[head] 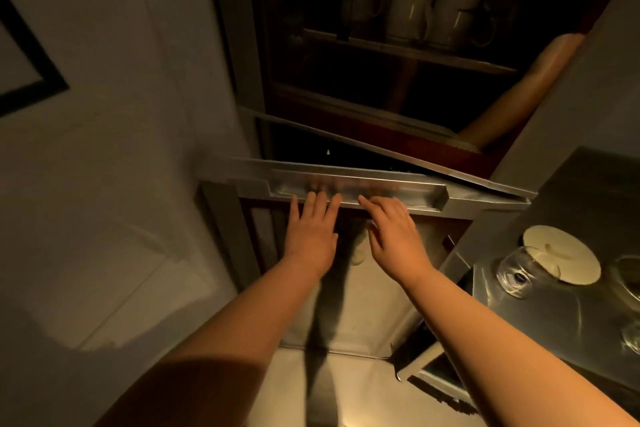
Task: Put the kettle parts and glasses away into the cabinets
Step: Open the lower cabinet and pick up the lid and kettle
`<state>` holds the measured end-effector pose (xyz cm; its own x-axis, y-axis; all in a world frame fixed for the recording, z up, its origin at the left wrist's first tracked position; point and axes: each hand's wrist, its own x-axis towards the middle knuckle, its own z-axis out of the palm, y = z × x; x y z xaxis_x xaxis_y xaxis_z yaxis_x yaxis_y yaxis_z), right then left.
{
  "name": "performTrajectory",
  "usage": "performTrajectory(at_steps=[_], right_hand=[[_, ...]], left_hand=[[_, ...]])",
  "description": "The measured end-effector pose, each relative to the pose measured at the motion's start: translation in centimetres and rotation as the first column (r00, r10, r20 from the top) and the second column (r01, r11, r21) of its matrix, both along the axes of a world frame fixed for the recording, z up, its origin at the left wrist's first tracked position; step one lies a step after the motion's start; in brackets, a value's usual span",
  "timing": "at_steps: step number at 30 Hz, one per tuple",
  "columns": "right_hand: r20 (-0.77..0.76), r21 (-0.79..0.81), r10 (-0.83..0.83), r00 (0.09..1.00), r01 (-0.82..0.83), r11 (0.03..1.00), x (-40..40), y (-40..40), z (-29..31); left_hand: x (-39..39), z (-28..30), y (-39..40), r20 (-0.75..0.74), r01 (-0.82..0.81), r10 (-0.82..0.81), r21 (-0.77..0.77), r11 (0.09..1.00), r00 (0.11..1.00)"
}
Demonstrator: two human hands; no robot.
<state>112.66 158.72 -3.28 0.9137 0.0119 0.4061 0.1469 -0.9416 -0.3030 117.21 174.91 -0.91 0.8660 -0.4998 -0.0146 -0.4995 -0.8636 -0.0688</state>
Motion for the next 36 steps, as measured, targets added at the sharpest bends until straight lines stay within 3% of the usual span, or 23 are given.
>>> performTrajectory(at_steps=[5, 12, 18, 24, 32, 36], right_hand=[[0.016, -0.004, 0.057, 0.998, -0.057, 0.998, -3.3, 0.0, -0.2], [0.104, -0.005, -0.002, 0.995, 0.003, 1.0, -7.0, 1.6, 0.9], [0.055, -0.048, -0.082, 0.995, 0.085, 0.995, -9.1, 1.1, 1.5], [0.076, 0.094, -0.161, 0.984, 0.154, 0.984, -11.9, 1.2, 1.5], [0.007, 0.198, -0.357, 0.934, 0.348, 0.916, -15.8, 2.9, 2.6], [-0.068, 0.24, -0.382, 0.922, 0.387, 0.891, -17.6, 2.1, 3.1]], left_hand=[[-4.6, 0.7, 1.4, -0.009, 0.044, -0.044, 0.04, 0.998, 0.999], [-7.2, 3.0, 3.7, 0.12, 0.365, -0.38, 0.13, 0.922, 0.917], [-7.7, 5.5, 1.2, 0.003, 0.505, -0.506, -0.018, 0.863, 0.863], [-8.2, 6.5, 1.0, -0.061, 0.638, -0.645, -0.105, 0.763, 0.761], [-9.1, 6.2, 0.0, -0.031, 0.792, -0.809, -0.187, 0.581, 0.587], [-10.3, 4.8, -1.3, -0.03, 0.799, -0.82, -0.21, 0.564, 0.571]])
